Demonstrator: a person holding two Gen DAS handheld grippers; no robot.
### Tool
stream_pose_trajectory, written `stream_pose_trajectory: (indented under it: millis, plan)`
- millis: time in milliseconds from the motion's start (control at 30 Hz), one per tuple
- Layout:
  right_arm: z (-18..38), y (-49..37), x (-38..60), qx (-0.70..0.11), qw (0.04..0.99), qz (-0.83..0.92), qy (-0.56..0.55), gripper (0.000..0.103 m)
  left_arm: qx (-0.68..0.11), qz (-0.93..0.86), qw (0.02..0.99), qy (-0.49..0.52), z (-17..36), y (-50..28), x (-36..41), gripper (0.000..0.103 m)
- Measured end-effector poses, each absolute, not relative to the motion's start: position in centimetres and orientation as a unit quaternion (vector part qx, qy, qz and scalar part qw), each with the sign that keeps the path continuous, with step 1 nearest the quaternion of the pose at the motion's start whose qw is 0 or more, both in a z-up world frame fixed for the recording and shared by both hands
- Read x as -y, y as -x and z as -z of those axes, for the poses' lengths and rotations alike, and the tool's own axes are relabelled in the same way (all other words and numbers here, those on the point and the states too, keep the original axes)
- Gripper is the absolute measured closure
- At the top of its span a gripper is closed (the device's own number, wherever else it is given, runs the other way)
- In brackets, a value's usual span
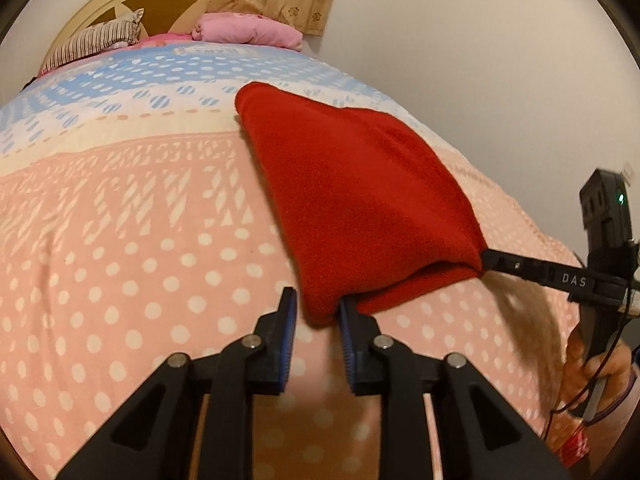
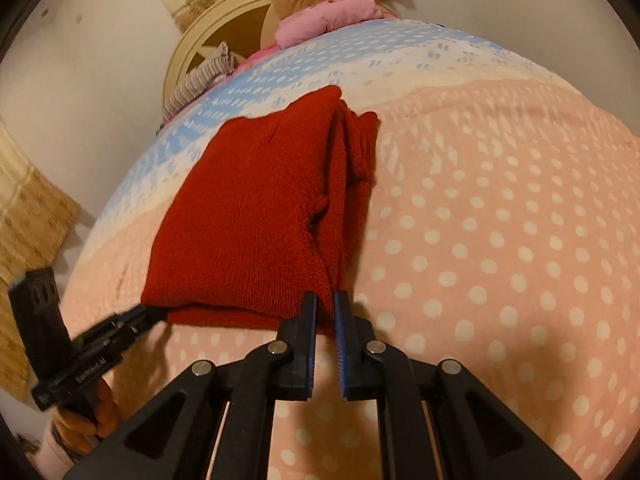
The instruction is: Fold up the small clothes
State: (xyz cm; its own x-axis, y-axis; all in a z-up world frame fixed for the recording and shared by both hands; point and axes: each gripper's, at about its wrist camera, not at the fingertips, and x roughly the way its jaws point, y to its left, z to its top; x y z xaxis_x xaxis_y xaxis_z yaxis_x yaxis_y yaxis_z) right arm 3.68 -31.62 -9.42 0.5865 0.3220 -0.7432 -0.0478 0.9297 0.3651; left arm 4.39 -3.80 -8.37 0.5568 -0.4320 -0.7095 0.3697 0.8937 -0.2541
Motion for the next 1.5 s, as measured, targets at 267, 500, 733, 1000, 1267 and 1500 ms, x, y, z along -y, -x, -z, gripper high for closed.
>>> stream_pose_trajectory:
  millis: [267,500,733,1000,1267,1500]
  plan:
    - [5.5,-1.4,31.6,-0.409,0.907,-0.073,-0.07,0.094,-0.373,0.245,0.893,0.061,5.2,-3.9,1.3,0.054]
    - [2.4,-4.5,29.7,-0.357,0.925,-0.095,-0.083,0.091,-0.34,0.21,0.916,0.043,3.3,-9.0,6.2,0.045]
    - [8.0,-6.7,27.5,-0.419,0.906,-0.049,-0.038,0.047,-0.378,0.191,0.905,-0.032,8.2,-8.8,9.3,0.027]
    - [8.5,-3.8,28.1,-0.415,0.903,-0.06,-0.091,0.085,-0.395,0.216,0.893,-0.02,8.1,-8.8,8.1,0.025]
    - [10.4,-2.3,30.1,-0.43,0.884,-0.071,-0.166,0.086,-0.422,0.224,0.878,-0.009,9.3,-8.9,8.0,0.017]
    - [9.5,-0.6,29.4,-0.422,0.896,-0.061,-0.124,0.078,-0.407,0.205,0.89,-0.015,8.2,-7.3,7.1,0.013]
